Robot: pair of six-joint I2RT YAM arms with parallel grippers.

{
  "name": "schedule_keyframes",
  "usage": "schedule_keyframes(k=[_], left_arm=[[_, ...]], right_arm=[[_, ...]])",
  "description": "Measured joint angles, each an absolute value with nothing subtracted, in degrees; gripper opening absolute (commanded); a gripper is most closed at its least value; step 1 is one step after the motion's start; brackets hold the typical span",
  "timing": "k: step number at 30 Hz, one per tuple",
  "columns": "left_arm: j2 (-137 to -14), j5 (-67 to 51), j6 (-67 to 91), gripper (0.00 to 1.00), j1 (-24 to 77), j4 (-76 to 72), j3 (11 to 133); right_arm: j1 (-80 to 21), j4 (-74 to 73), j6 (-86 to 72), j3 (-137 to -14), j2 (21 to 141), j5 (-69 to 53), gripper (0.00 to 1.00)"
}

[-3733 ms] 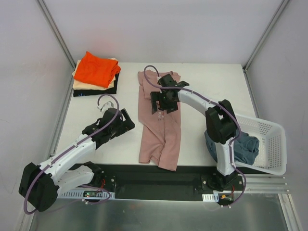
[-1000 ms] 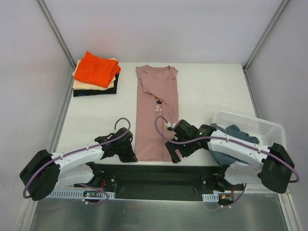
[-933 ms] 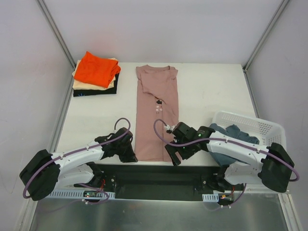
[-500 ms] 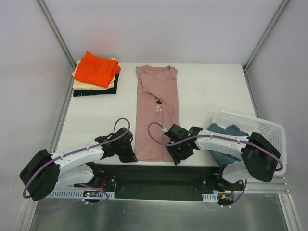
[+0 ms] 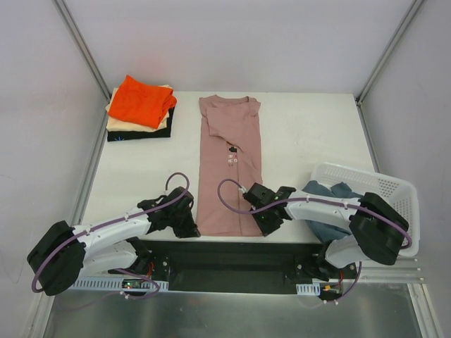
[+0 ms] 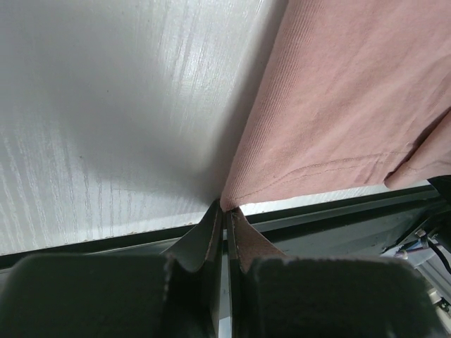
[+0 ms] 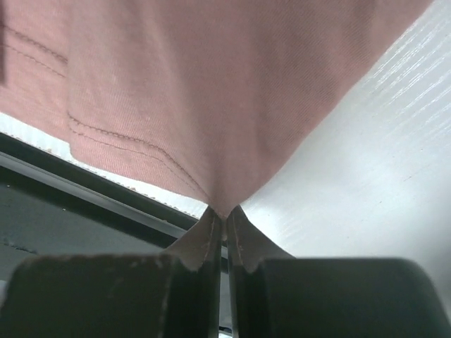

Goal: Fold and stack the t-shirts
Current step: Grab the bottom of the folded rectangular tshirt with both arms

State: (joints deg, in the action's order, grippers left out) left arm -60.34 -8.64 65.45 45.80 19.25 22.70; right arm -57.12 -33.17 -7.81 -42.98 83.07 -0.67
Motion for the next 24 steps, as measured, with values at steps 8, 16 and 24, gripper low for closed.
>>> schedule_keyframes(k=[8,16,24], left_arm=[[-54.72,-8.21,64.90,0.00,45.80,20.47,22.52],[-46.57,-11.07,65.01,0.00,45.84,23.38,19.59],[-37.39,-14.68,65.32,0.00,46.52,27.00,18.74]], right_arm=[[-57.43,-28.88,-9.67,-40.21,77.01,-1.78,0.01],[-61.39,-28.05,-12.91,-37.47,71.46,-9.08,0.01],[-66.98,-29.65,-17.41,-37.28,67.26,-13.13,0.01]])
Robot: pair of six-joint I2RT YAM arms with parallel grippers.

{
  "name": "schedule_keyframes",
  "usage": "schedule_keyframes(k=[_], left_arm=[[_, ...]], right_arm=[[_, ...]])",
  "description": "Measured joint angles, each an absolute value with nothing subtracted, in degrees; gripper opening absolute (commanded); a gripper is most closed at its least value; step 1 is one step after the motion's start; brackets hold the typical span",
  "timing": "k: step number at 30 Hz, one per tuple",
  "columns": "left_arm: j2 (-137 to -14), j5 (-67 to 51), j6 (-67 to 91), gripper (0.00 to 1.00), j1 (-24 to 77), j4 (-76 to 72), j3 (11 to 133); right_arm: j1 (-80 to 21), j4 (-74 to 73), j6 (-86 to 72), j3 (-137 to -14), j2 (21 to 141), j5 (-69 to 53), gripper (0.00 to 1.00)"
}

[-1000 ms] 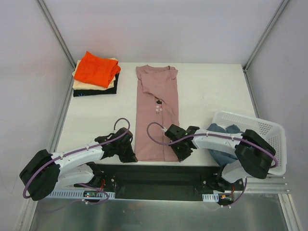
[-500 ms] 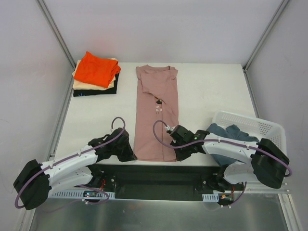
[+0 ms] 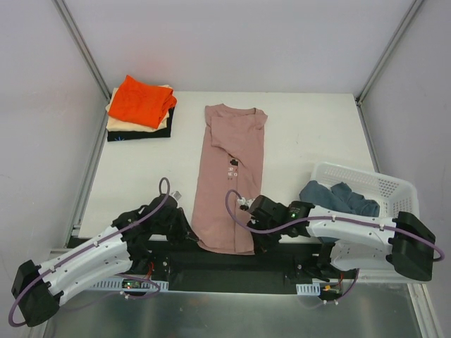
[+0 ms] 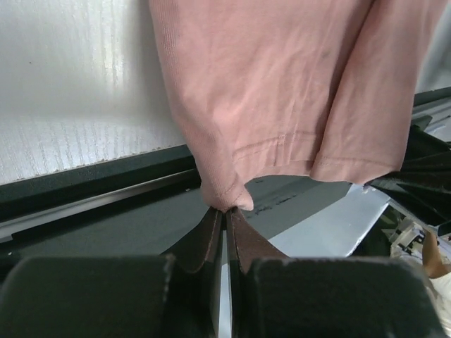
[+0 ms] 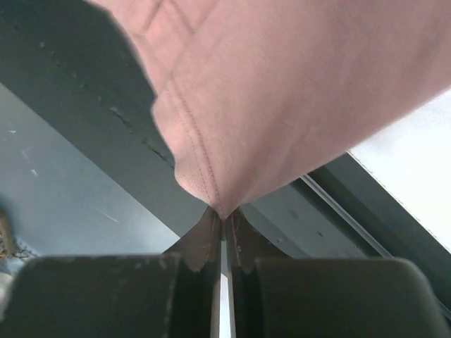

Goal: Fold and stack the t-shirts
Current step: Grab the bottom of the folded rectangular tshirt with both arms, then fold the folded rectangular tshirt in 1/3 of the way

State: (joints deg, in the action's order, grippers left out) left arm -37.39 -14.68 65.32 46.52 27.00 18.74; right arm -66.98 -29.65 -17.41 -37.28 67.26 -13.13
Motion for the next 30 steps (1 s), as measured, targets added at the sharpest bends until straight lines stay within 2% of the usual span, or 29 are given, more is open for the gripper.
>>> schedule_keyframes(k=[6,18,24,30], left_arm=[[-38.11,-10.63,62.13,0.00,46.52,29.43,24.12],[-58.96,11.20,52.99,0.00,44.49,23.53,41.69],[-67.75,10.92,49.08,0.00,34.39,18.74,46.65],[-76.20,8.40,45.06,0.00,30.37,15.77,53.80]], right_arm=[[-65.21,-34.54,-16.21,-41.98,68.05,-8.75,0.01],[-53.36,-33.87,-11.25,-56.18,76.64,2.20,0.01],[-46.68,-33.23,-9.37,-63.59,83.37,5.56,0.01],[-42.57,-33.76,-6.96,-70.30,88.88,8.88,0.01]])
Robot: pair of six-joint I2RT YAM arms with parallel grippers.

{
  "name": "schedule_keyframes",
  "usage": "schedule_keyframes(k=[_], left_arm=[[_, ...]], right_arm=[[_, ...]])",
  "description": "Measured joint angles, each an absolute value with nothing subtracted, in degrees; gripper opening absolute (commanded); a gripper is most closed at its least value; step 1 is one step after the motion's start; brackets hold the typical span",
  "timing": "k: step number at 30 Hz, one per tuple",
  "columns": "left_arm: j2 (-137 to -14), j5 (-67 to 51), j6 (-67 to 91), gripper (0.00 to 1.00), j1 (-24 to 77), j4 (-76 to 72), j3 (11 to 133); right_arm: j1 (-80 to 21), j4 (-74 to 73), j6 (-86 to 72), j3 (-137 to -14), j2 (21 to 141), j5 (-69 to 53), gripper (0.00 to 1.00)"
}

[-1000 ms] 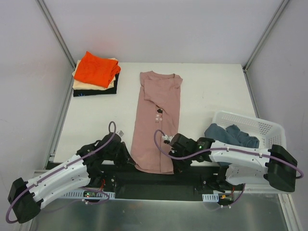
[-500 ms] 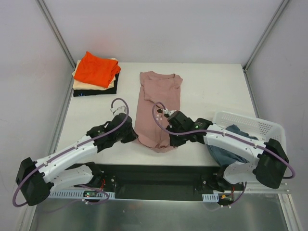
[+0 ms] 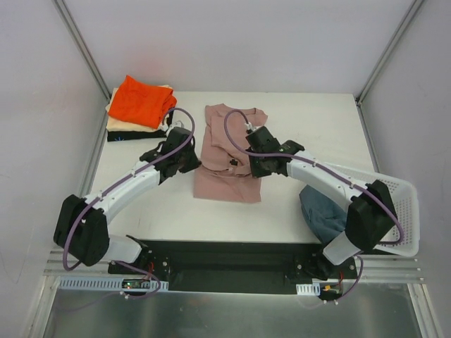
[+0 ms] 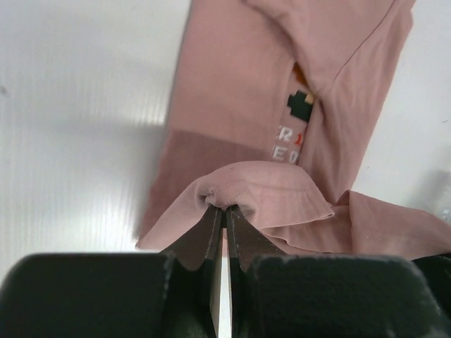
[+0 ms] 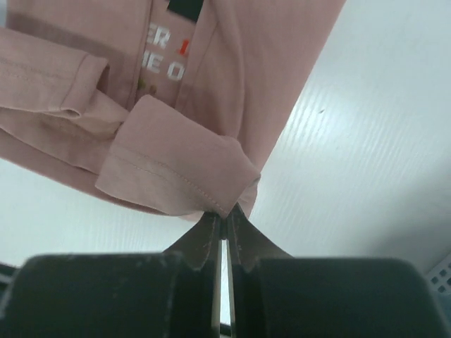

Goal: Fold and stack the t-shirts
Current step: Fold the folded rectangular tshirt in 1/3 of the way

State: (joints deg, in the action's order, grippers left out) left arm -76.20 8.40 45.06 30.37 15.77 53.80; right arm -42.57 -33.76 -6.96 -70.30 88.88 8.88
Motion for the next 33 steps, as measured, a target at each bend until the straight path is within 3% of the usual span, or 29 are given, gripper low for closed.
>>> schedule_keyframes(k=[13,18,22,26,27,28,30,31,32,33], left_arm=[[-93.84,-0.54,39.64,0.00,24.64,13.13,67.29],[-98.45,-2.90,38.87,0.03,23.40,13.08,71.20],[-101.91,-5.15,38.63,0.11,22.22,12.58,73.71],[-104.36,-6.17,38.15,0.37,21.08,12.69,74.74],[-104.92,-6.46,37.93,0.43,20.88,12.71,75.13],[-105.82,-6.92,38.06,0.56,20.71,12.69,75.72],[-106.76,-7.49,37.85,0.74,20.45,12.69,76.27],[-106.96,-7.81,37.78,0.81,20.12,12.67,76.36],[-106.98,-8.54,38.00,0.99,20.10,12.80,76.38],[-106.98,-8.80,37.89,1.00,19.92,12.73,76.38]], right_arm=[[-35.51,-34.54,-3.42,-79.83,99.11,12.73,0.01],[-32.40,-34.39,-2.74,-82.83,103.57,11.46,0.04],[-30.61,-34.00,-2.37,-84.97,106.52,9.87,0.08],[-29.21,-33.06,-2.24,-86.70,109.54,7.94,0.19],[-28.86,-32.82,-2.22,-86.85,110.17,7.49,0.26],[-28.53,-32.53,-2.20,-86.89,110.65,7.16,0.38],[-27.88,-32.34,-2.31,-87.05,111.48,6.68,0.45],[-27.55,-32.32,-2.00,-87.22,111.90,6.48,0.58],[-27.29,-32.23,-1.76,-87.33,112.20,6.13,0.66],[-27.05,-32.25,-1.72,-87.33,112.25,5.82,0.76]])
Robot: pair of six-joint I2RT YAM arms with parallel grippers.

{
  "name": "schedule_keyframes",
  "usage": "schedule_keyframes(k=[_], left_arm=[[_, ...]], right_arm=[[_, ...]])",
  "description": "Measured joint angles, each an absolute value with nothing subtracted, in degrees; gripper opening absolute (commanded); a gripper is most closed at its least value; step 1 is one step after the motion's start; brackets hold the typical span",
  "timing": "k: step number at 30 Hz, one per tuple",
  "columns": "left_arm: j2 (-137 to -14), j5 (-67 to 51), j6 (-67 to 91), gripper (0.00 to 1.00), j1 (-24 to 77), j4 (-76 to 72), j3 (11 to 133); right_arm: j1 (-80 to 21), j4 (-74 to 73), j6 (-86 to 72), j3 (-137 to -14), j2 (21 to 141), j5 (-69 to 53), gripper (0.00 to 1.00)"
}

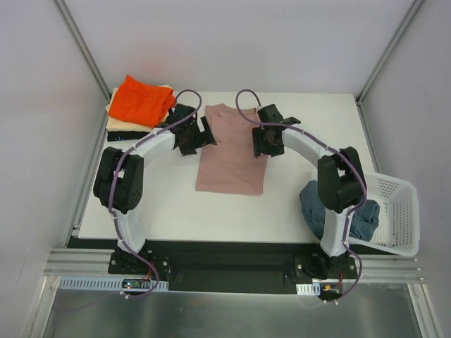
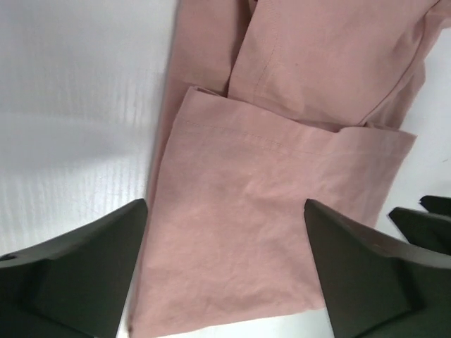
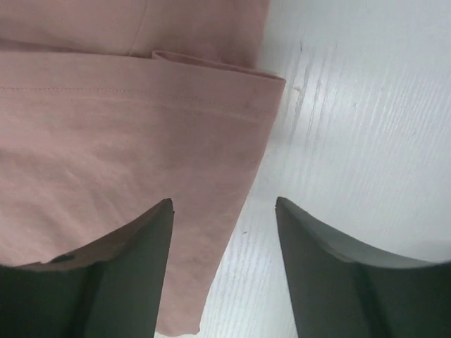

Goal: Fold and stack the t-shirts
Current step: Fold the folded rectangular tshirt in 1/3 of the way, then grab one side of the 2/3 rectangular tshirt with both arms

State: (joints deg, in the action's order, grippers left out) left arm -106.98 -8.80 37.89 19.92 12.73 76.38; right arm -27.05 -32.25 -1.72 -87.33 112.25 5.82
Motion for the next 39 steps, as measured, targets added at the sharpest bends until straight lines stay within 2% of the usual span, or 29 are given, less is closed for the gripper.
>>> schedule_keyframes(k=[1,2,7,15,21,28,29,30,32,37,39], left_arm=[[-106.91,-9.02,37.89,0.99,19.79,12.62,76.38],[-106.74,-9.17,38.02,0.99,19.77,12.47,76.20],[-101.58,-10.37,38.13,0.99,19.77,12.38,70.87],[-84.64,-14.06,38.79,0.99,19.77,12.23,53.89],[-80.18,-16.71,39.83,0.96,19.77,12.47,44.66],[-81.38,-19.18,40.56,0.71,19.77,11.55,42.15],[-82.19,-19.35,40.60,0.64,19.77,10.96,42.15],[-83.02,-19.44,40.73,0.59,19.77,10.59,42.15],[-85.54,-19.66,41.08,0.51,19.77,9.76,42.15],[-88.82,-20.97,42.09,0.47,19.40,7.90,42.57],[-89.17,-20.95,42.63,0.42,19.38,7.38,42.61]], right_arm=[[-26.89,-32.27,-1.58,-87.33,112.25,5.63,1.00],[-26.79,-32.18,-1.41,-87.33,112.18,5.41,0.97],[-26.76,-30.59,-1.13,-83.90,109.30,3.97,0.97],[-26.85,-24.43,-3.60,-64.18,90.50,-5.10,0.97],[-27.09,-18.04,-4.01,-52.23,81.76,-14.68,0.98],[-28.38,-16.36,-3.88,-45.30,81.38,-19.73,0.99],[-28.56,-16.34,-3.84,-45.08,81.38,-19.88,0.97],[-28.75,-16.29,-3.84,-45.06,81.43,-19.97,0.92],[-28.97,-15.57,-3.73,-45.06,81.54,-20.23,0.88],[-29.04,-14.63,-3.75,-45.08,83.85,-20.43,0.86],[-29.10,-14.55,-3.73,-45.08,84.88,-20.45,0.85]])
